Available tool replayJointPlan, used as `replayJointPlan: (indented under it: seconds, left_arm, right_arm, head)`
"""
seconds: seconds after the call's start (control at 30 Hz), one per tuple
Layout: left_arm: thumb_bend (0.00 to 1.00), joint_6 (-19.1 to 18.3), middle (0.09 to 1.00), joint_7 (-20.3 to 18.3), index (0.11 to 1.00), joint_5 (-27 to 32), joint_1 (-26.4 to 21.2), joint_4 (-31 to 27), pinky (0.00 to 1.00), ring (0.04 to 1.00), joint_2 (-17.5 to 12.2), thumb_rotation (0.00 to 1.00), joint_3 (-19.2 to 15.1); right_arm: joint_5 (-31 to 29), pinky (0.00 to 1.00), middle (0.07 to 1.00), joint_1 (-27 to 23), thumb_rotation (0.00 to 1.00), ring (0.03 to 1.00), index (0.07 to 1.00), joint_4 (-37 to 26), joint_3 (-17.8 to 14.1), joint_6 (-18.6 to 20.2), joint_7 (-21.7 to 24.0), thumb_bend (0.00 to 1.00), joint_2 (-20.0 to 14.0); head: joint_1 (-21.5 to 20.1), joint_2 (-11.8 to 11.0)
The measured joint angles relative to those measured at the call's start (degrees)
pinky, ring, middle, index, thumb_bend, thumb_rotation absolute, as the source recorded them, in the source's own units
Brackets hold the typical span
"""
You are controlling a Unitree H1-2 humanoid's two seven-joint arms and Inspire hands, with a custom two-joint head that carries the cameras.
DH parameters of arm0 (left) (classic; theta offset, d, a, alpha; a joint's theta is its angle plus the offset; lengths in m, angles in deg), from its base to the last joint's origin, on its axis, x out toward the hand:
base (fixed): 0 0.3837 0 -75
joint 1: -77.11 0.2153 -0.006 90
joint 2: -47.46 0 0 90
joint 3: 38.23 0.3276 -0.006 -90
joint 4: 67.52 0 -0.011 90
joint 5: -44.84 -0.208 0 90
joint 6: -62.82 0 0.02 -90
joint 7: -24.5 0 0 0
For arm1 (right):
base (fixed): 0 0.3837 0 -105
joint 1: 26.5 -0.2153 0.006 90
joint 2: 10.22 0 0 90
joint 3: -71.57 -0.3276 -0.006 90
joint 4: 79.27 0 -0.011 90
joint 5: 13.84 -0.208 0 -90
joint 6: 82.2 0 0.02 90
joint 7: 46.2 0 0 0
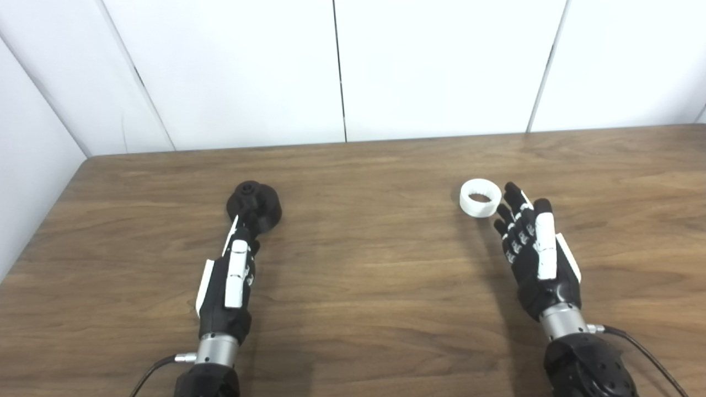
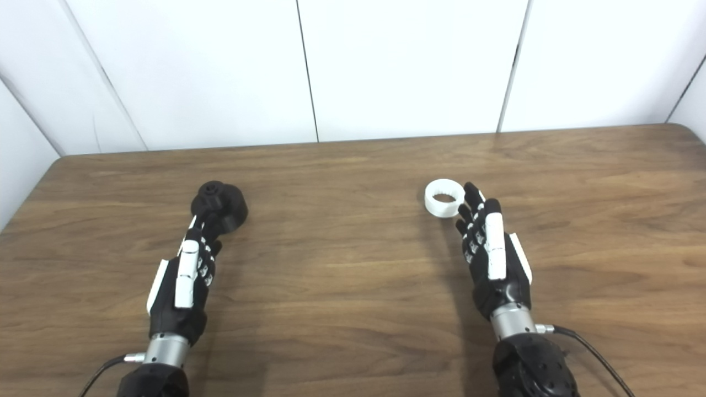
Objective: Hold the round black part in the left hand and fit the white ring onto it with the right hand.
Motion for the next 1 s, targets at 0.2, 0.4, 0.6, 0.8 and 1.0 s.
replayJointPlan:
  seconds: [0.2,0.4,0.6,0.8,1.0]
  left_arm:
    - [0.47,0.31,1.000,0.09,1.000,0.01,0.00,0.00,1.00,1.000,0.06,0.95,-0.08]
    - [0.47,0.59,1.000,0.03,1.000,0.04,-0.04,0.00,1.00,1.000,0.01,0.91,-0.15]
    - [0.52,0.62,1.000,-0.13,1.000,-0.32,-0.06,0.00,1.00,1.000,-0.64,0.80,0.04]
    - [0.59,0.61,1.000,0.14,1.000,-1.48,-0.16,-0.01,1.00,1.000,-1.75,0.78,-0.15]
    - [0.64,-2.09,1.000,0.56,1.000,-4.51,-0.71,-1.02,1.00,1.000,-4.61,0.66,-0.71]
  right_arm:
    - [0.00,1.00,1.000,0.00,1.00,1.000,0.957,0.03,0.04,0.00,0.29,0.57,-0.37]
    - [0.00,1.00,1.000,0.00,1.00,1.000,0.957,0.02,0.09,0.00,0.29,0.57,-0.35]
    - [-0.10,1.00,1.000,0.00,1.00,1.000,0.960,0.01,0.10,0.01,0.53,0.57,-0.49]
    - [-0.10,1.00,1.000,0.00,1.00,1.000,0.958,0.01,0.10,0.00,0.87,0.57,-0.57]
    - [-0.10,1.00,1.000,0.00,1.00,1.000,0.966,0.04,0.01,0.00,0.87,0.57,-0.37]
  head:
    - [0.26,0.00]
    - [0.35,0.17]
    - [0.70,0.09]
    - [1.23,0.09]
    - [2.63,-0.18]
